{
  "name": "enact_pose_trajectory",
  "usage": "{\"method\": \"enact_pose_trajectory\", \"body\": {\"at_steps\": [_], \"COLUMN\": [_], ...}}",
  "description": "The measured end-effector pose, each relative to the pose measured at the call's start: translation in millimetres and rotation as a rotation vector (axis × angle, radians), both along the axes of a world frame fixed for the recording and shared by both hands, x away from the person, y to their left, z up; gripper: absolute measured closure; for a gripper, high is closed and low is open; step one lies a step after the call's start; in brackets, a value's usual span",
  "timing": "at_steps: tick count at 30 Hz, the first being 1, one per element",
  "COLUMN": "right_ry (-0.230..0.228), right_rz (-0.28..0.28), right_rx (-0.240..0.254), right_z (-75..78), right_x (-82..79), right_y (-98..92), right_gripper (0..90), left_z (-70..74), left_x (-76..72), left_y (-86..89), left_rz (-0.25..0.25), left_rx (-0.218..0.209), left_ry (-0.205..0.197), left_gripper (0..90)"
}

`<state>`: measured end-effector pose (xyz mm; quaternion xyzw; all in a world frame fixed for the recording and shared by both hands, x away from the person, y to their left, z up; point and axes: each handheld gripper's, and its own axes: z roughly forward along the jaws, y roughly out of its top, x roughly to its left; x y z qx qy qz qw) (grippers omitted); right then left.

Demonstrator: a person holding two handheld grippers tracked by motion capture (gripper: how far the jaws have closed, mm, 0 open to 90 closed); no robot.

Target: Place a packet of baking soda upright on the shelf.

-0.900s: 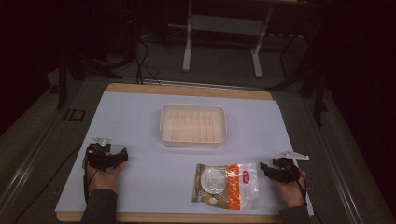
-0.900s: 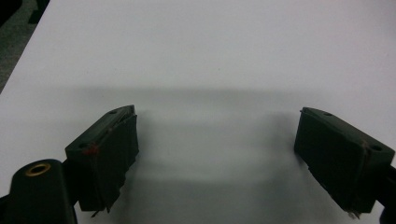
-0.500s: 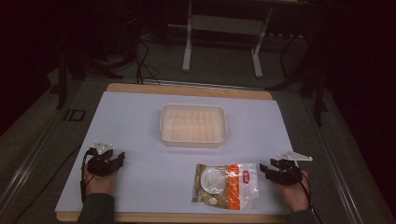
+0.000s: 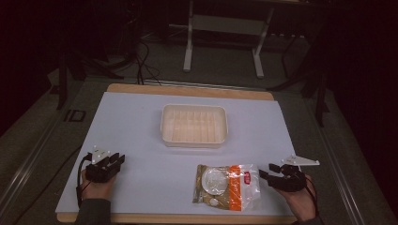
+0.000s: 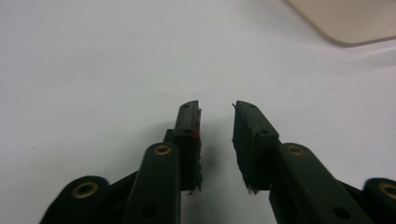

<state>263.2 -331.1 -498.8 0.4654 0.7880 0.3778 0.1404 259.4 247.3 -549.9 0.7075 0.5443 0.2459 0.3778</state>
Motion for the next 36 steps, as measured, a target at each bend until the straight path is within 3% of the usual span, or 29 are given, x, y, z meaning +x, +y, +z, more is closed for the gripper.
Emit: {"method": "enact_pose_trajectory", "body": {"at_steps": [8, 15, 18, 27, 31, 36], "right_ry": [0.038, 0.079, 0.094, 0.157, 0.177, 0.194], "right_rz": [0.037, 0.057, 0.058, 0.064, 0.077, 0.1], "right_rx": [0.051, 0.079, 0.093, 0.176, 0.168, 0.177], "right_z": [-5.1, -13.4, -17.4, -27.2, -30.2, -32.0], "right_x": [-5.8, -4.2, -3.6, -3.5, -2.6, -3.1], "right_y": [3.5, 8.0, 7.5, 11.4, 15.8, 17.8], "right_gripper": [41.8, 41.5, 41.6, 46.4, 48.0, 51.8], "left_z": [0.7, -0.3, -0.6, -1.2, -1.1, -1.2], "left_x": [-4.2, -5.0, -6.0, -5.0, -5.3, -5.3], "left_y": [-3.2, -8.5, -8.0, -4.9, -3.8, -5.4], "left_rz": [-0.052, -0.086, -0.095, -0.079, -0.072, -0.077], "left_rx": [-0.003, 0.037, 0.024, -0.004, -0.016, 0.001], "left_ry": [-0.013, -0.019, -0.031, -0.024, -0.025, -0.027], "left_gripper": [65.1, 64.1, 64.1, 62.2, 62.2, 62.2]}}
